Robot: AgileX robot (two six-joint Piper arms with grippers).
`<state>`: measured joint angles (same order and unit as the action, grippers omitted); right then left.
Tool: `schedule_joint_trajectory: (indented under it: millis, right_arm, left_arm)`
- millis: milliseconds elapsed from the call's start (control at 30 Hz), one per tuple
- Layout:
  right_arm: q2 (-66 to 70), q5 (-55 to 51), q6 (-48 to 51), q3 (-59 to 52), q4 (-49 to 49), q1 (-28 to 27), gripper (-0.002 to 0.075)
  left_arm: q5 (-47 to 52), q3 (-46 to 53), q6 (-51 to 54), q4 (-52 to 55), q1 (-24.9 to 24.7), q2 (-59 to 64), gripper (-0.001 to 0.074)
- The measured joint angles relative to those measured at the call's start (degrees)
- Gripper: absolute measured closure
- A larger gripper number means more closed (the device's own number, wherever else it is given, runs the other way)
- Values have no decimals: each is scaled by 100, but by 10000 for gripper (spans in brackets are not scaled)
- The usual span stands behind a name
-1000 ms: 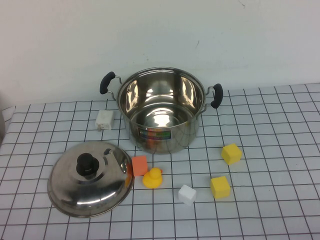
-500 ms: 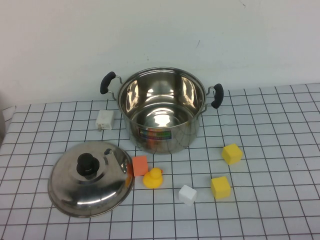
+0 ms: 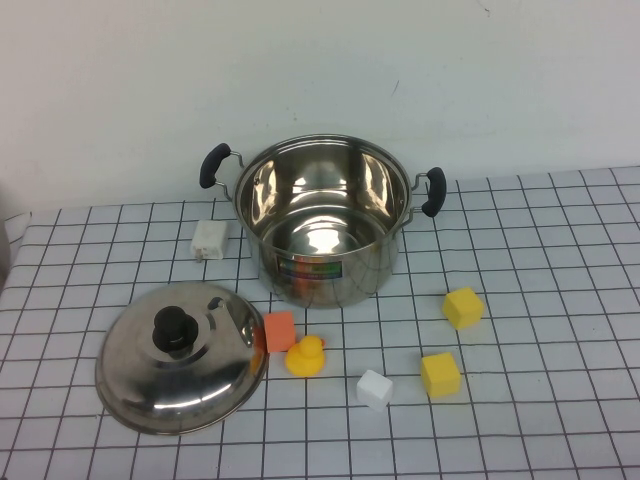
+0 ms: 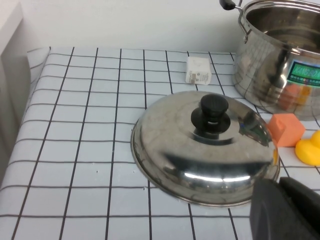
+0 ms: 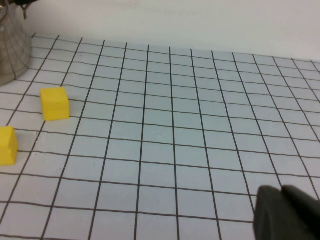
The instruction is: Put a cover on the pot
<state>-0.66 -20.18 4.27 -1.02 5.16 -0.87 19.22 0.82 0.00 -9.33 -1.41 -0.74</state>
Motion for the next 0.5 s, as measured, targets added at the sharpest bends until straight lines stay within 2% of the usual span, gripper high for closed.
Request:
schedule_joint_trajectory:
  millis: [200, 500]
  right_arm:
    - [0, 0, 0, 0, 0, 0, 717]
    - [0, 0, 0, 0, 0, 0, 717]
  left_arm:
    - [-817, 34, 0, 0, 0, 0, 737]
    - [-4373, 34, 0, 0, 0, 0, 738]
